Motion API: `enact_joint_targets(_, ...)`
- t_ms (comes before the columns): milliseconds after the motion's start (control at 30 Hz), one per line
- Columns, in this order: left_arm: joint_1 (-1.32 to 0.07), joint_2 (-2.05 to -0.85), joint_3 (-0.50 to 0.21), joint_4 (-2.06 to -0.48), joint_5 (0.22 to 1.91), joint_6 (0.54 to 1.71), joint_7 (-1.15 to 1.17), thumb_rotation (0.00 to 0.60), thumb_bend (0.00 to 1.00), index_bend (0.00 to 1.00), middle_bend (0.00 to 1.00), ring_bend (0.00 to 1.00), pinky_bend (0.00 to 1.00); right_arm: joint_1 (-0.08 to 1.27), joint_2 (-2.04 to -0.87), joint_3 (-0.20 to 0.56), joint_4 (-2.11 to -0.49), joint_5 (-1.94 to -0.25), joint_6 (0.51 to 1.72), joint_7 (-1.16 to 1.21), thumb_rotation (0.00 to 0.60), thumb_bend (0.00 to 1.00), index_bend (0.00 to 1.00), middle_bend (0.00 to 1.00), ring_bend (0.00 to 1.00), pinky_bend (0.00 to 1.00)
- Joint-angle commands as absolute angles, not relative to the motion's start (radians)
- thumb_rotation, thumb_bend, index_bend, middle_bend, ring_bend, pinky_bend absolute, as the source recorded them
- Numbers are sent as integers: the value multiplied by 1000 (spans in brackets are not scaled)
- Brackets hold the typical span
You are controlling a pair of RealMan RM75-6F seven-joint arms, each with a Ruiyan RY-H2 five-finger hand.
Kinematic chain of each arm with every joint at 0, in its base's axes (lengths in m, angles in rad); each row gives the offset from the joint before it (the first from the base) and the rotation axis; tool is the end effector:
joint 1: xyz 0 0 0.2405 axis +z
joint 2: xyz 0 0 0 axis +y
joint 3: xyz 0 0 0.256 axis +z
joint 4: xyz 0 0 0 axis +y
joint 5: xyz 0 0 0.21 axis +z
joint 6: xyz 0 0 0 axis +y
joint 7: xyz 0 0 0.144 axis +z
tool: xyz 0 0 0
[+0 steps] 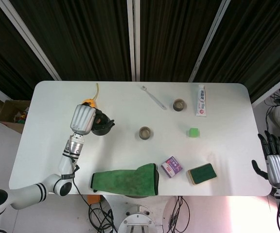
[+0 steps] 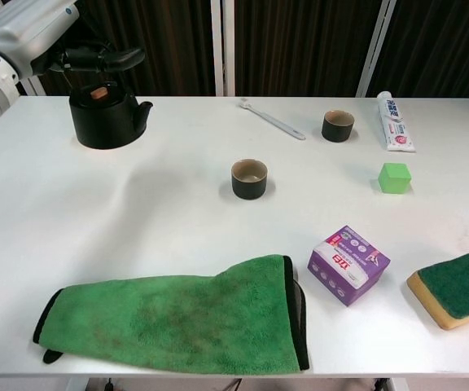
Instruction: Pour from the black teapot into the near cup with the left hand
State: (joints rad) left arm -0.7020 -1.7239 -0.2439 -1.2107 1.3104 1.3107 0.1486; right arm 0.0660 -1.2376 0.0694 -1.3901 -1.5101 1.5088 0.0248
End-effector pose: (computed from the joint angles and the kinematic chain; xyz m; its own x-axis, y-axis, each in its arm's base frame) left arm -0.1449 0.3626 0.0055 0.2456 -0.1212 0.9618 0.9016 -0.3358 -0.2726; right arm -0.3425 -0.1809 0.1478 0.4647 0.0390 0.8846 -0.8855 0.0144 0.4645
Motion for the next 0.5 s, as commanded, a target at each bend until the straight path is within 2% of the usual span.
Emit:
enact_joint_targets(33, -700, -1726, -248, -1213, 1307, 1306, 147, 430, 161, 1000, 1000, 1000, 580, 67, -1237, 70, -1392, -1510, 1509, 24, 600, 290, 0, 0, 0, 0)
enact_joint_targets(67, -700, -1726, -250, -1214, 1307, 1304, 143, 453, 161, 1000, 1000, 1000, 580, 67, -1237, 70, -1392, -1509, 1509, 24, 600, 289, 0, 0, 0, 0)
enact_joint_targets(133, -700, -1726, -254, -1215, 1307, 1302, 138, 458, 161, 1000, 1000, 1000, 580, 67, -1236, 70, -1393, -1508, 1507, 23, 600, 289, 0, 0, 0, 0)
enact_joint_targets(500, -692, -1724, -271, -1227, 1306, 1297, 115, 444, 161, 1000, 1000, 1000, 580, 70, -1238, 68, -1391, -1510, 1502, 23, 600, 272, 0, 0, 0, 0)
